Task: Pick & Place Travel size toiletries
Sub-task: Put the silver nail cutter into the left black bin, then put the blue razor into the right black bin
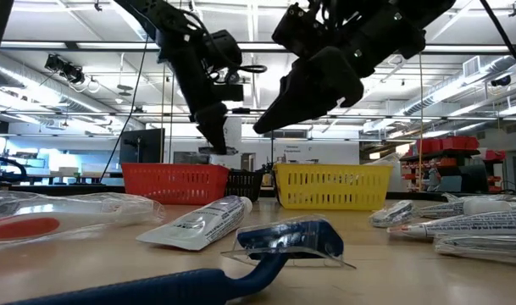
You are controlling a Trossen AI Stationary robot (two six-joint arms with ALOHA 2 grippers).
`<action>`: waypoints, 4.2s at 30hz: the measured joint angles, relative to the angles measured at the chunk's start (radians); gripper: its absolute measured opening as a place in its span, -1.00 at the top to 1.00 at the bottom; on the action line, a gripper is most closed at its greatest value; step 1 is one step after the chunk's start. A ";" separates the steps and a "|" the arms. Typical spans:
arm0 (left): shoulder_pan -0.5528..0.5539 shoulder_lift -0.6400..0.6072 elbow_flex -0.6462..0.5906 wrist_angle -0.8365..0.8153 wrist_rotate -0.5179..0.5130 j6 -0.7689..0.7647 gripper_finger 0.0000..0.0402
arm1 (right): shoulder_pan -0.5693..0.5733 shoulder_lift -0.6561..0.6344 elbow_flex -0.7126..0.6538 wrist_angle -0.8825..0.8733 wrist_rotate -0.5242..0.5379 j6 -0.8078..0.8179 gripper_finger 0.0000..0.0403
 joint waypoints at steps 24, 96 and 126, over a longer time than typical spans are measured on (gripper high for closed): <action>0.042 0.000 -0.105 0.185 0.061 0.048 0.15 | -0.003 0.000 0.000 0.059 0.018 0.016 0.49; -0.971 -0.090 -0.069 -0.398 -0.051 -1.554 0.46 | 0.108 0.000 0.000 0.186 -0.235 0.158 0.16; -1.150 0.049 -0.088 -0.365 0.018 -2.287 0.47 | 0.116 0.000 0.000 0.216 -0.235 -0.068 0.16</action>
